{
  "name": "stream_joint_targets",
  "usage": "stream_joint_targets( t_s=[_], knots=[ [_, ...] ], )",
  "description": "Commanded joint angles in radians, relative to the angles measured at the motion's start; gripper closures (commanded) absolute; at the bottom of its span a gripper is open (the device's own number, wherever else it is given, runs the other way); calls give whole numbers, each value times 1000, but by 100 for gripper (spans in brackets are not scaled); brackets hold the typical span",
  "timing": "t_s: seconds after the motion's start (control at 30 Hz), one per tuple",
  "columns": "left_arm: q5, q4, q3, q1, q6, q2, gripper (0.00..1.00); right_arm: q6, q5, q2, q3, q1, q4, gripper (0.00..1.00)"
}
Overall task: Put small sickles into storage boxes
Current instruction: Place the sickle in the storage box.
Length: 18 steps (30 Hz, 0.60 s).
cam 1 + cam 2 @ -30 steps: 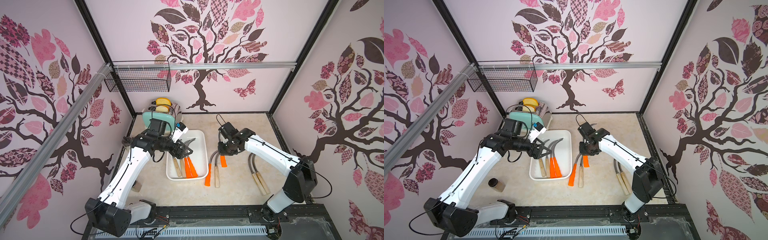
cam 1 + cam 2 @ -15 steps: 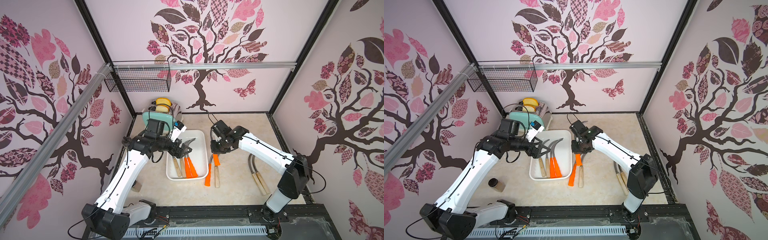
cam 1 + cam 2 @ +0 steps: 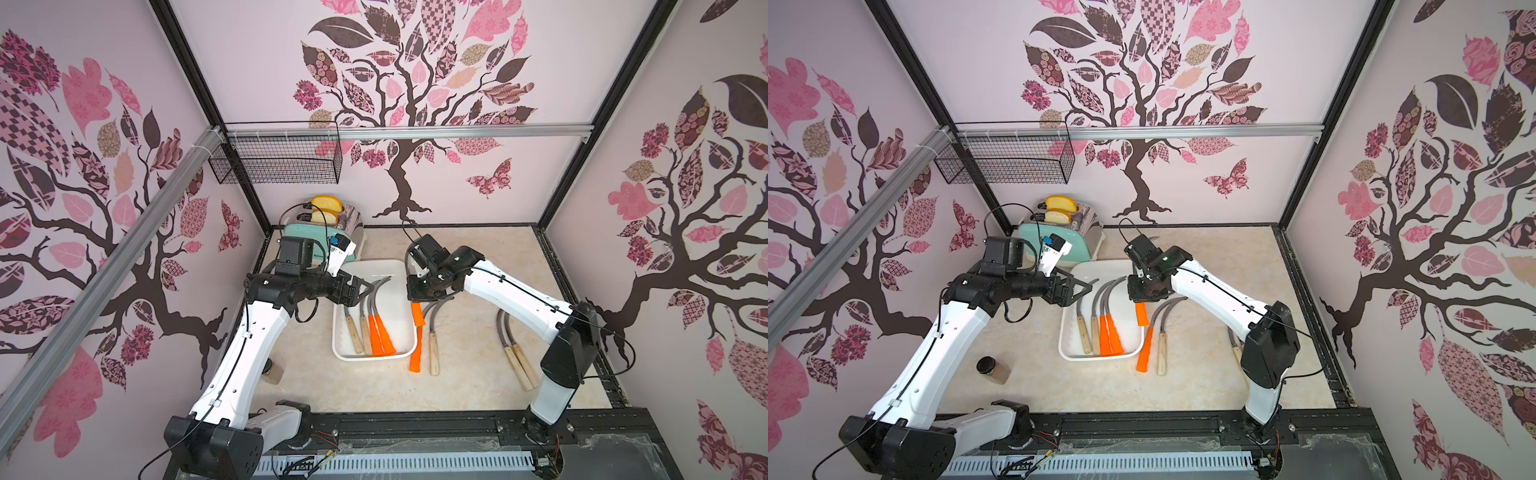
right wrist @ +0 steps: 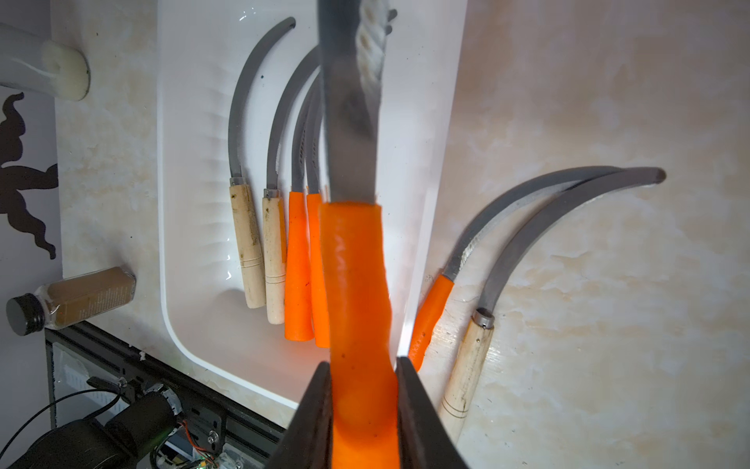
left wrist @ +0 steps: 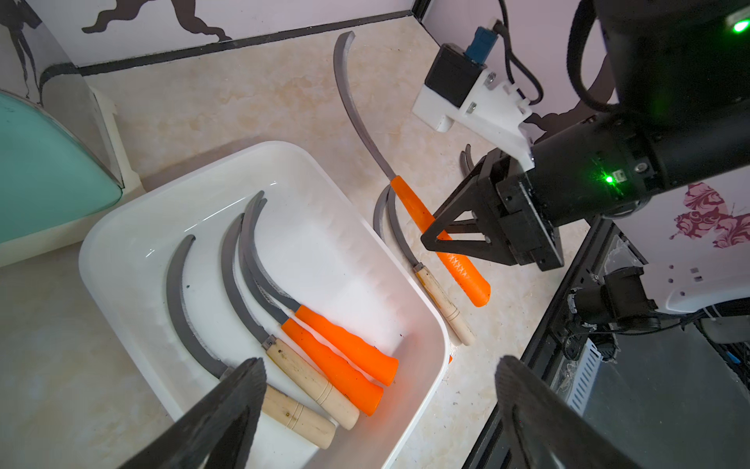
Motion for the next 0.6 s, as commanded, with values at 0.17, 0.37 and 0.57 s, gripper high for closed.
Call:
stream_joint_targets(
  t_s=[0.17,0.37,0.57],
  knots=[
    [0,-14,-12,11,-2,-31,8,11,-42,85,89,61,12,94],
    [-53,7,10,14,-41,-36,8,21,-51,116,88,90,35,94],
    [-57,16,13,16,-51,-37,8,29,-64,129,57,96,60,94]
  ],
)
